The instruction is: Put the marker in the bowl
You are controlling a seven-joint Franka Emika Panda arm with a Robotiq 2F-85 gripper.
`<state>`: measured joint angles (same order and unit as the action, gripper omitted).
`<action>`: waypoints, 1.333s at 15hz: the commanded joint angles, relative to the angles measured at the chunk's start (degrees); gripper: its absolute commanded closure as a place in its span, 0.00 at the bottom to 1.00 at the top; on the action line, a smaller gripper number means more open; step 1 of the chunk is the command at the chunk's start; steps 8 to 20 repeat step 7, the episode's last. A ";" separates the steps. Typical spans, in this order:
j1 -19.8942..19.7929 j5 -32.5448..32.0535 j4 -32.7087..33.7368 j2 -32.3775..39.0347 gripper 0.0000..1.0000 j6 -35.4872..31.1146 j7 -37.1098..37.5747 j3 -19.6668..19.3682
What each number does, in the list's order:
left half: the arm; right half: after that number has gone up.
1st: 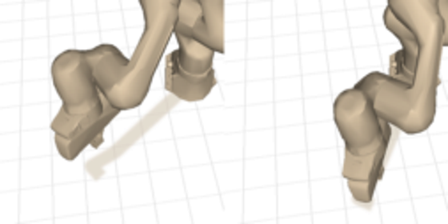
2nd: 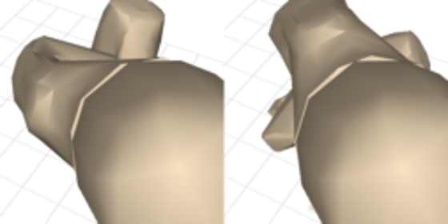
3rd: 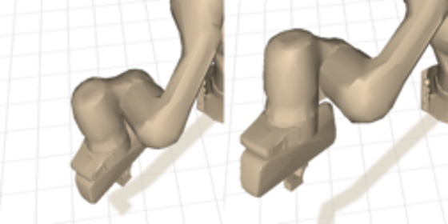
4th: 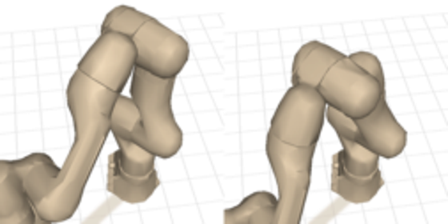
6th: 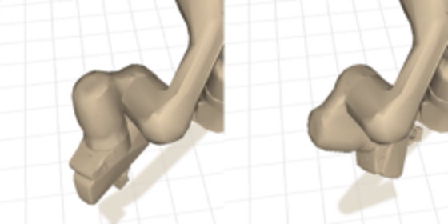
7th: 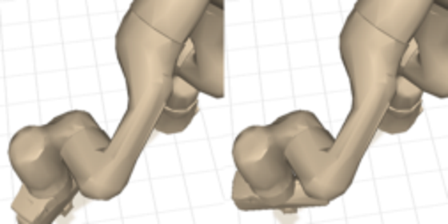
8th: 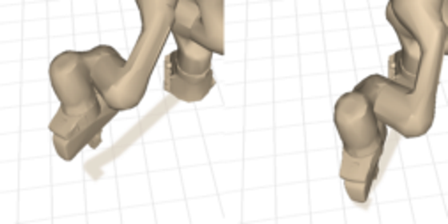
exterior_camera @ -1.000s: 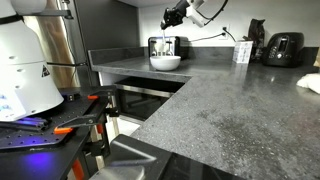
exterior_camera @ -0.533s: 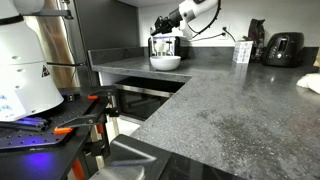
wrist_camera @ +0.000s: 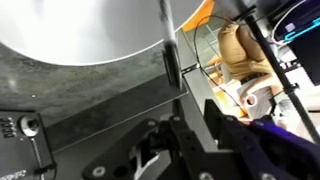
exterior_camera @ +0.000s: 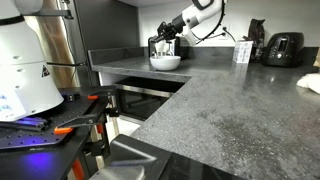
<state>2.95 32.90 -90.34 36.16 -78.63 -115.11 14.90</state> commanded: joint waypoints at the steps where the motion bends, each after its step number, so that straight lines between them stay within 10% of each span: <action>1: 1.36 -0.50 0.31 -1.06 0.39 -2.34 4.95 -1.27; 6: 2.42 -3.75 -0.63 -4.53 0.01 -6.34 16.47 -2.82; 20: 2.63 -4.94 -1.37 -5.58 0.00 -7.93 17.83 -2.96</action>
